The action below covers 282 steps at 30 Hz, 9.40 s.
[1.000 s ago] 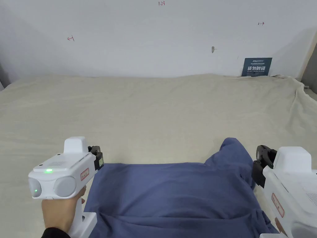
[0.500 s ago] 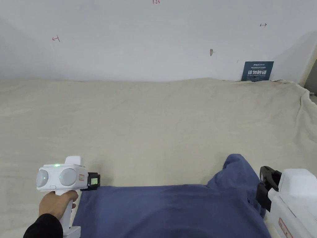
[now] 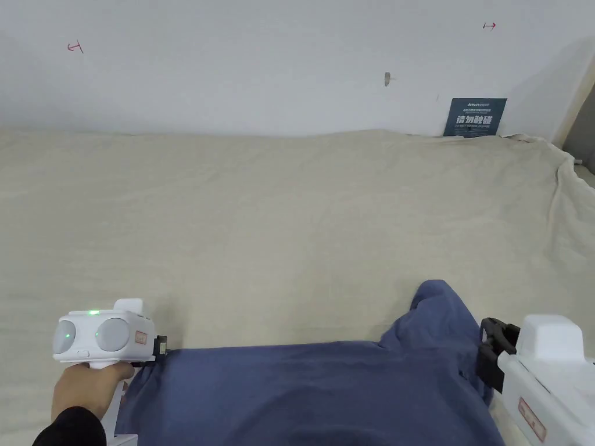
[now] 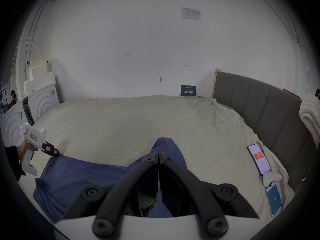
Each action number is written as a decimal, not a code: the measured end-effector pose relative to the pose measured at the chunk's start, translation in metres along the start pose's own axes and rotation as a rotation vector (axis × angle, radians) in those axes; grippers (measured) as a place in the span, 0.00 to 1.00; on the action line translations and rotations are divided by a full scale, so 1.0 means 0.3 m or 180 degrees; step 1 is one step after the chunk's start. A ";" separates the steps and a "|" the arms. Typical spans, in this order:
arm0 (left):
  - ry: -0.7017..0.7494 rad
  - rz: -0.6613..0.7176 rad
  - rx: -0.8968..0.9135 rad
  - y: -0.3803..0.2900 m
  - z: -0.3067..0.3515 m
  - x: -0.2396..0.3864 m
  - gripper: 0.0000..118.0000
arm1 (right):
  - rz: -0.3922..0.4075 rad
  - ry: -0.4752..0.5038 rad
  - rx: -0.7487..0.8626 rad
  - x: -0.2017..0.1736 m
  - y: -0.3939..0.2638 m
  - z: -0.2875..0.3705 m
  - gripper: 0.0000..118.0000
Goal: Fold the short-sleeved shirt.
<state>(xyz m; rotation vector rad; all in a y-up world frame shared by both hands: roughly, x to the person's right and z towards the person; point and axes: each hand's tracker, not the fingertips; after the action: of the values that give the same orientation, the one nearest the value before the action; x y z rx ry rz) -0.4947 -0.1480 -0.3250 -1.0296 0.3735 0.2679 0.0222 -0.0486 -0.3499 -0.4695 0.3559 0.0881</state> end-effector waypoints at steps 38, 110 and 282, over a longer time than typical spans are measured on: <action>-0.0222 0.0182 0.0716 -0.150 0.328 -0.065 0.00 | -0.0112 0.0255 -0.0987 0.136 0.049 -0.173 0.02; -0.0110 0.0076 0.2869 -0.726 0.930 0.194 0.00 | 0.0183 -0.0126 0.1037 -0.108 -0.058 0.673 0.00; -0.0569 -0.0582 0.0740 -0.897 0.349 0.545 0.00 | 0.0062 -0.0255 0.0642 0.068 -0.103 0.657 0.00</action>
<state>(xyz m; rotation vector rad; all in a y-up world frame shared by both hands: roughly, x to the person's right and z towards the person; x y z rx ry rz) -0.2241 -0.1824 -0.1360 -0.7978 0.1429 0.1464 0.1083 0.0139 -0.1801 -0.2623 0.2875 0.0886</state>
